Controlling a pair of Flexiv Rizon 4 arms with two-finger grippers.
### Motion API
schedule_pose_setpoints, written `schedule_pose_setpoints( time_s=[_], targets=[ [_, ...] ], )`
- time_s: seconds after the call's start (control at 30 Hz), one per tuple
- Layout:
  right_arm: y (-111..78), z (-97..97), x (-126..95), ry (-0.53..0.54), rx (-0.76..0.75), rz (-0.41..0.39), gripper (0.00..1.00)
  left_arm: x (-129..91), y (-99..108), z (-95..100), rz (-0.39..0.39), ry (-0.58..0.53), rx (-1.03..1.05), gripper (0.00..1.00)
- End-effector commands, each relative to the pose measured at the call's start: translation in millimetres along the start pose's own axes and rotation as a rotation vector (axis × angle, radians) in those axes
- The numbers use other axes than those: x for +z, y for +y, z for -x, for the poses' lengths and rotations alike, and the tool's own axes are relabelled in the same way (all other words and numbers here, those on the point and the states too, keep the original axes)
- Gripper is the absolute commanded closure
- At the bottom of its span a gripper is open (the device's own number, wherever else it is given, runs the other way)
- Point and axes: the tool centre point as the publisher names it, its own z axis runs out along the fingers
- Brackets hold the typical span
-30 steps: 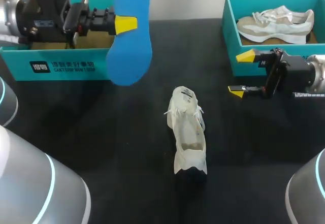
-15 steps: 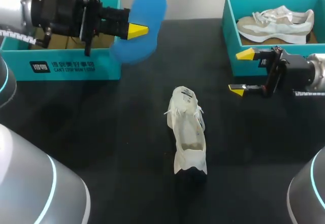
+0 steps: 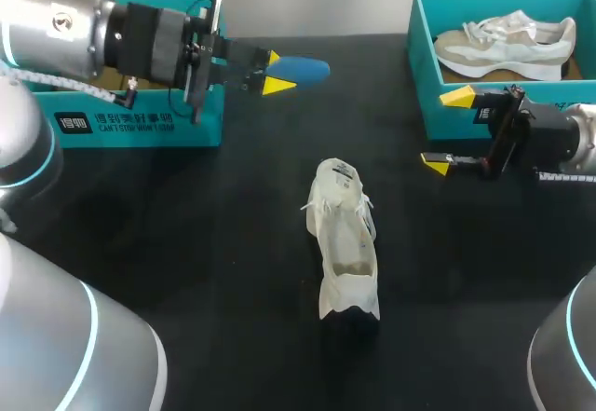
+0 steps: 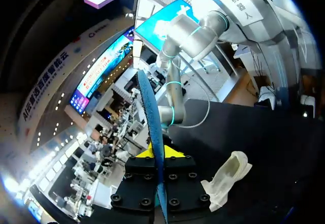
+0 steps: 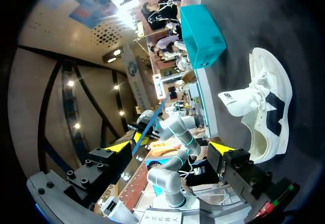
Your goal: Take the shoe out of the shoebox, open the shoe tongue, remove and reinsert the insole, then place the shoe into the shoebox
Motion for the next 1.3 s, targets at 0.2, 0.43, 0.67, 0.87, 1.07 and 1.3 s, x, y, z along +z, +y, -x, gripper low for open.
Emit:
schedule_pose_setpoints(
  time_s=[0.2, 0.43, 0.67, 0.87, 1.07, 1.3],
  targets=[
    [7.9, 3.0, -4, -0.002, 0.010, 0.007, 0.00, 4, 8, -4.6, -0.158, -0.036, 0.190, 1.00],
    [6.4, -1.7, -4, -0.001, -0.032, -0.009, 0.00, 24, 20, -23.3, -0.104, -0.019, 0.467, 1.00],
    [4.4, -1.5, -2, -0.016, -0.029, -0.002, 0.00, 36, 23, -37.5, -0.123, -0.107, 0.626, 1.00],
    [5.6, -1.8, -2, -0.014, -0.019, -0.005, 0.00, 35, 24, -39.6, -0.130, -0.141, 0.656, 1.00],
    [5.6, -1.8, -2, -0.014, -0.019, -0.005, 0.00, 35, 24, -39.6, -0.130, -0.141, 0.656, 1.00],
    [5.6, -1.8, -2, -0.014, -0.019, -0.005, 0.00, 40, 32, -44.0, -0.112, -0.114, 0.714, 1.00]
  ],
)
